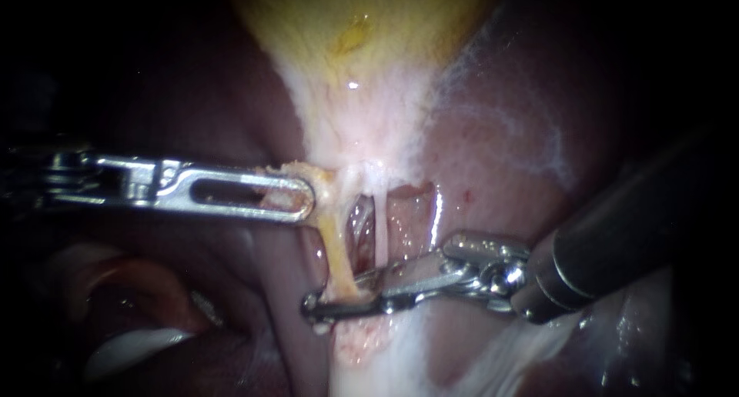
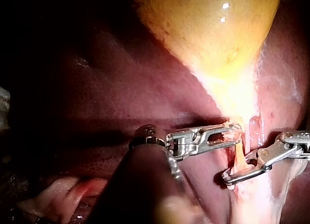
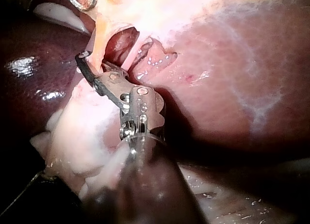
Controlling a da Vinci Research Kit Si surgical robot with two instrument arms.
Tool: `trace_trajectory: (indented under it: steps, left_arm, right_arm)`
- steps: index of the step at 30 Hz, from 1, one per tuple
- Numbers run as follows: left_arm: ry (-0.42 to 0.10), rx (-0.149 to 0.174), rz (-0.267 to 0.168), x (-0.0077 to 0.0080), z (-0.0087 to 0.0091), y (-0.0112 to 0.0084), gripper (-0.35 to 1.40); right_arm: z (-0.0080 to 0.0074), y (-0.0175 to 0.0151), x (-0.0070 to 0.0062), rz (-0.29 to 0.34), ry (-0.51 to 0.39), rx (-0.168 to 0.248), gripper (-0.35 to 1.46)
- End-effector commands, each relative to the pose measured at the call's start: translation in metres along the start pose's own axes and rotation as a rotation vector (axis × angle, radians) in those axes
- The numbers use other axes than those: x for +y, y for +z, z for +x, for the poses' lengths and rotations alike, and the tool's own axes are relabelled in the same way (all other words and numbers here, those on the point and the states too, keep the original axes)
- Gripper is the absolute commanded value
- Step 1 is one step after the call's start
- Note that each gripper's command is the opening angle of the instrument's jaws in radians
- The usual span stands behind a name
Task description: Going back second clip left tube
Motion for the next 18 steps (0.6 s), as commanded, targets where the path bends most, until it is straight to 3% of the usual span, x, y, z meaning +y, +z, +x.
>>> trace_trajectory:
  steps: [1, 5, 7, 11, 15, 18]
  left_arm:
    - [0.000, 0.000, 0.000, 0.0000, 0.0000, 0.0000, -0.35]
    - [0.000, 0.000, 0.000, 0.0001, 0.0000, 0.0000, -0.35]
    - [0.000, 0.001, 0.001, 0.0002, 0.0000, 0.0000, -0.35]
    - [0.001, 0.001, 0.001, 0.0002, 0.0000, -0.0001, -0.35]
    - [0.001, 0.001, 0.001, 0.0002, 0.0000, -0.0001, -0.35]
    - [0.001, 0.001, 0.001, 0.0003, 0.0000, -0.0001, -0.35]
  right_arm:
    - [0.0000, 0.0000, 0.0000, 0.000, 0.000, 0.000, -0.35]
    - [0.0001, 0.0000, 0.0000, 0.000, 0.000, 0.000, -0.35]
    - [0.0001, 0.0000, 0.0000, 0.004, -0.070, -0.003, -0.35]
    - [0.0005, 0.0005, 0.0001, 0.000, -0.230, 0.033, 0.30]
    - [0.0008, 0.0007, 0.0002, -0.015, -0.323, 0.044, 0.45]
    - [0.0008, 0.0005, 0.0002, -0.074, -0.375, 0.054, 0.49]
